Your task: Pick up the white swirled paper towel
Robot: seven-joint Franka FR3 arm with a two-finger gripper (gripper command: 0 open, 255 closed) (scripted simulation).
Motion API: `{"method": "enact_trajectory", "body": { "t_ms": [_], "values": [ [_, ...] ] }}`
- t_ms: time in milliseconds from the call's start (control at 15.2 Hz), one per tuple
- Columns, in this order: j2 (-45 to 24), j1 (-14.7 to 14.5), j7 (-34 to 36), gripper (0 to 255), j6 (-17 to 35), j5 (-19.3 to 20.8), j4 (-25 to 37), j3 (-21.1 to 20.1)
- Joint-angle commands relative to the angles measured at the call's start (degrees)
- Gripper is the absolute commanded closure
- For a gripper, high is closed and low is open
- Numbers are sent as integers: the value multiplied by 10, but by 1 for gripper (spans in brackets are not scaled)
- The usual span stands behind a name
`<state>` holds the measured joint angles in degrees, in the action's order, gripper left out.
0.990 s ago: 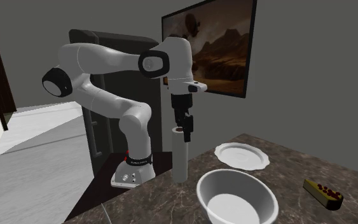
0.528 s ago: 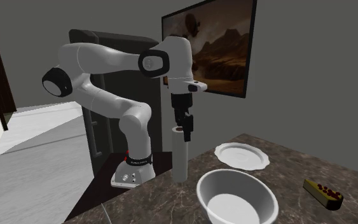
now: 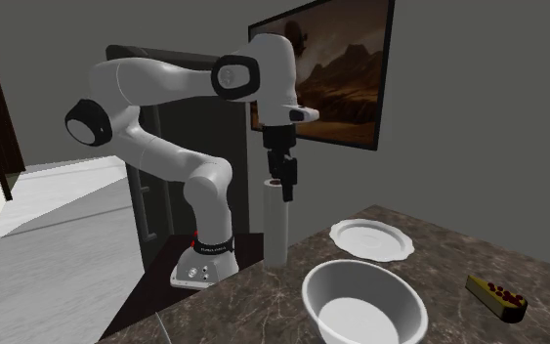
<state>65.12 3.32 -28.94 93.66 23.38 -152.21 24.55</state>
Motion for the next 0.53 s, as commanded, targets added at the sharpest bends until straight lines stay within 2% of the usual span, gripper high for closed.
{"method": "enact_trajectory", "body": {
  "t_ms": [0, 462],
  "values": [
    [-6, -3, -2, 255, -11, -4, 17, -4],
    [-18, -10, -4, 255, -42, -18, 61, -17]
  ]
}}
